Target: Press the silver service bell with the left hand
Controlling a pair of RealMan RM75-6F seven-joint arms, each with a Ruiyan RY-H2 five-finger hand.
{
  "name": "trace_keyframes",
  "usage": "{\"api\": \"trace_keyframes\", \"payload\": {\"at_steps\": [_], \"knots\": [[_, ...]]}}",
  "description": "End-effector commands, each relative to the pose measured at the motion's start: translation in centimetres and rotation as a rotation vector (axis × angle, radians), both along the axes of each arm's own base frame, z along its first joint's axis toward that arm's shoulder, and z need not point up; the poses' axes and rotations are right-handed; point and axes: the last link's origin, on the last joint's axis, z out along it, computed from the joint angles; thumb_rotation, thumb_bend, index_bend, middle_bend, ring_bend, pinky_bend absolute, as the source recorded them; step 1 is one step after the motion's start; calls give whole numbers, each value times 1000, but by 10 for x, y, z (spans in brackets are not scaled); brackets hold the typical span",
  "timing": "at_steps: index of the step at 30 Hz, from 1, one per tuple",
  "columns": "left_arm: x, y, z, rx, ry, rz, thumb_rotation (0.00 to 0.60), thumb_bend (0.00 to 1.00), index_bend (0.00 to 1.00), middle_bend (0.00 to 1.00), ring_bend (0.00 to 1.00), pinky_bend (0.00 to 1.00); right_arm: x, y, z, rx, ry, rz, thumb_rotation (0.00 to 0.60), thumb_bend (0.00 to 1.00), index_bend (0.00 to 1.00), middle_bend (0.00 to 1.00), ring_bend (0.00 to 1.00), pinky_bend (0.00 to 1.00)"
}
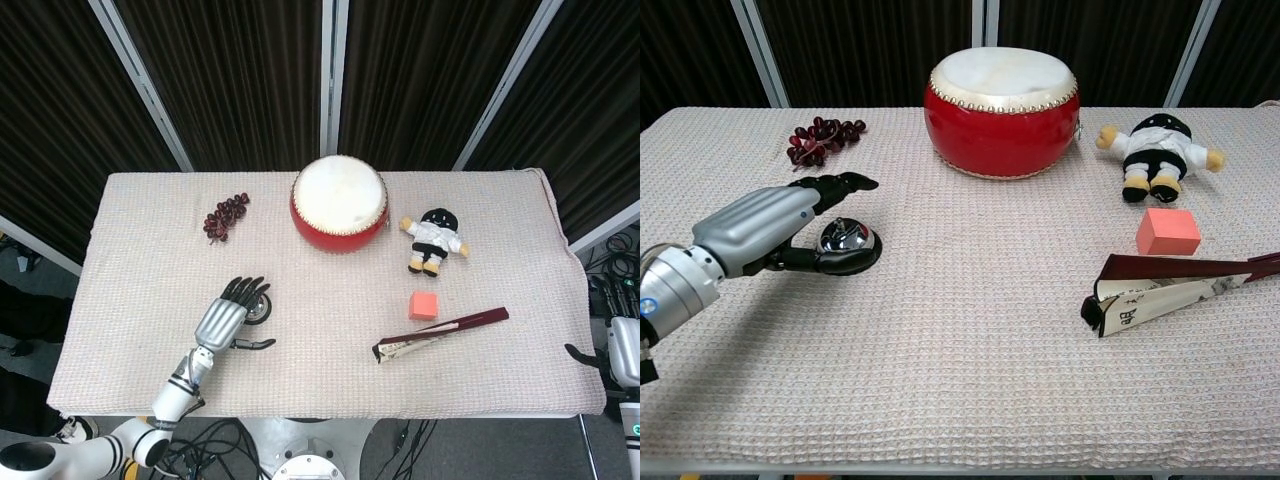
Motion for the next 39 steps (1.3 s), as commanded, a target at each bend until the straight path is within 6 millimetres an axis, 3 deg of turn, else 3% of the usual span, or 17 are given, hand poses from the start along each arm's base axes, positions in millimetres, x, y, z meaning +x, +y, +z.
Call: {"api": "trace_keyframes", "payload": {"at_steps": [1,11,21,28,35,39], "knots": [[8,4,-13,-2,11,-31,72,0,0,0,0,0,-1,0,1,-2,-3,-4,600,0,0,0,0,0],[-4,7,-35,-45,58,-9,65,0,0,0,0,0,-7,-2,2,10,-16,-34,600,5,0,0,0,0],[4,14,-26,-6,29,-31,66,0,0,0,0,0,-7,-3,0,19,-25,-29,600,5,0,0,0,0],[-8,3,-34,-58,65,-7,69,0,0,0,0,0,-7,-3,-1,26,-24,-31,600,5,0,0,0,0],[4,17,-22,-2,38,-47,67,0,0,0,0,0,-6,-3,0,26,-35,-12,600,7,0,0,0,0],[-3,10,-27,-66,51,-21,68,0,0,0,0,0,-7,-4,0,30,-39,-11,600,14,0,0,0,0]]}}
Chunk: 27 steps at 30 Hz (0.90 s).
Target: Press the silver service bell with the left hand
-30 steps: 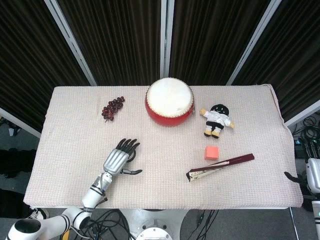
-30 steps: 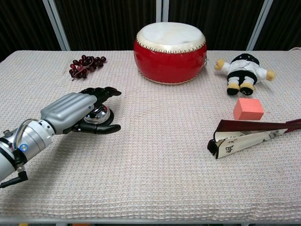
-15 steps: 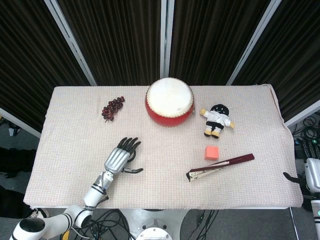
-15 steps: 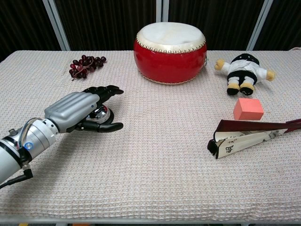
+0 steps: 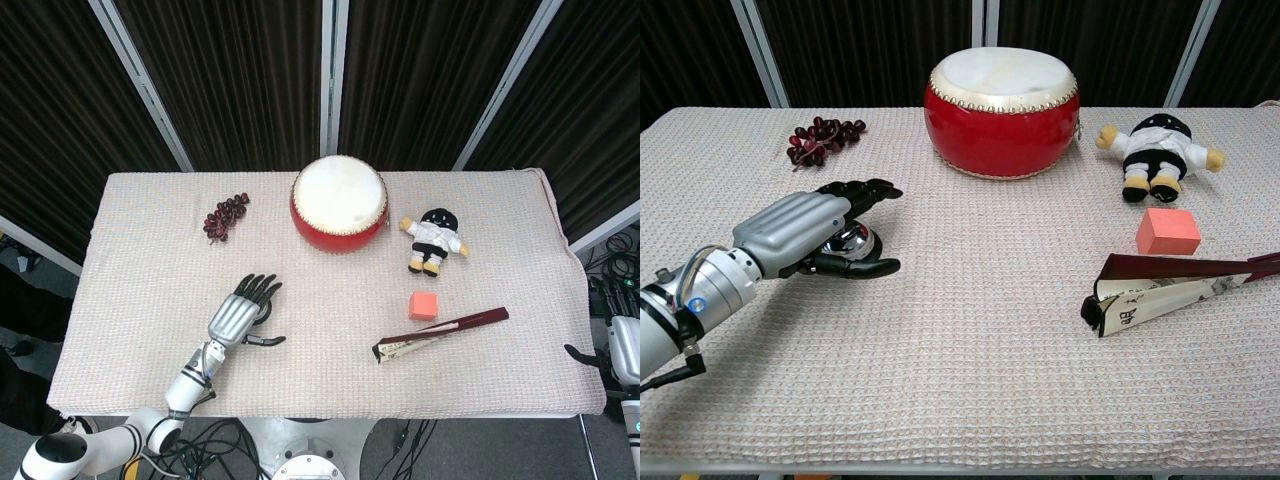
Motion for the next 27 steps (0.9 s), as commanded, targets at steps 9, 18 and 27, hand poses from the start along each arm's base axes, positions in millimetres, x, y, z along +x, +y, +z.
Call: {"api": "trace_keyframes", "payload": {"at_steps": [9,18,27], "knots": [[3,-1,1,-2,-18,-5,67,0,0,0,0,0,-1,-1,1,-6,-8,-3,600,20,0,0,0,0],[-6,-9,-7,-44,-3,25,68,0,0,0,0,0,0,-2,-3,12,-2,-10,600,24,0,0,0,0],[5,9,18,63,-40,-19,66,0,0,0,0,0,2,-2,-1,-21,-6,21,600,25,0,0,0,0]]}}
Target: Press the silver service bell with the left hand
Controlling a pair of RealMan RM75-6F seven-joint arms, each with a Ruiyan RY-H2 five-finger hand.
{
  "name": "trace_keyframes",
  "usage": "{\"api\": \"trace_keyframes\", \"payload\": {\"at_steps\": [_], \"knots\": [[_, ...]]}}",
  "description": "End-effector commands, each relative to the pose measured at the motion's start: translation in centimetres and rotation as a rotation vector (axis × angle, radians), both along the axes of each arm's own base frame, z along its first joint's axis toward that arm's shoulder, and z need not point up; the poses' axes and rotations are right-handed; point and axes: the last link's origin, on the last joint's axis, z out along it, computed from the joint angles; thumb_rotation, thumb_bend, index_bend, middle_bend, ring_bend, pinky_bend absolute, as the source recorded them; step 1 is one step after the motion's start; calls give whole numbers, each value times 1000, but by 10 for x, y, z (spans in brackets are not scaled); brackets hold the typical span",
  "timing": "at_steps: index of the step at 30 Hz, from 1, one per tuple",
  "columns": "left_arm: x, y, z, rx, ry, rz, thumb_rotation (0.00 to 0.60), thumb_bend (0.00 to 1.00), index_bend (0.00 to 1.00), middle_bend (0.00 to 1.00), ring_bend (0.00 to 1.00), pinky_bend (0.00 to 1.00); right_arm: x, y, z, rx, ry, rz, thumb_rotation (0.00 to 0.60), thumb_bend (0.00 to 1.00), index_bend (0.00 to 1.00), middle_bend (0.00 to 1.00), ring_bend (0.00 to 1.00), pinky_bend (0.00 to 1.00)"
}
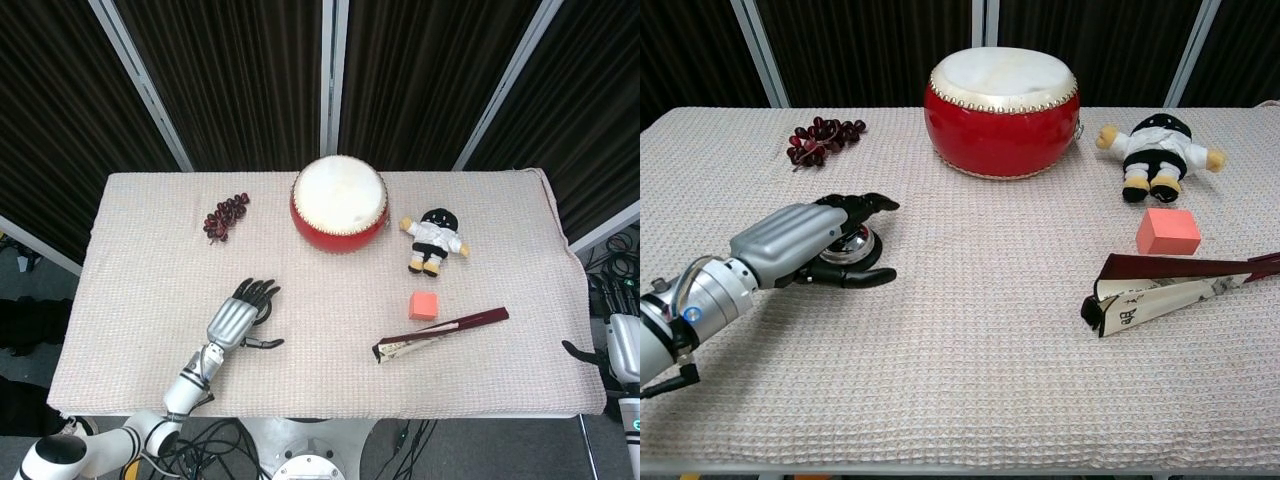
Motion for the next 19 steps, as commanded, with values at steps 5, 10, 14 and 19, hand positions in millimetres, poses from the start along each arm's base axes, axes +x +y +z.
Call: {"api": "trace_keyframes", "payload": {"at_steps": [5,10,14,19], "knots": [[-7,16,61,196,35,-32,64,0,0,0,0,0,2,2,1,-1,-10,3,600,26,0,0,0,0],[-52,-9,125,307,141,105,88,0,0,0,0,0,4,-1,-2,-1,-19,13,600,32,0,0,0,0],[-74,-31,161,341,190,214,112,0,0,0,0,0,8,-5,-5,9,-15,18,600,34,0,0,0,0],[-96,-46,178,357,229,276,117,0,0,0,0,0,12,-3,-10,20,-3,27,600,34,0,0,0,0]]}}
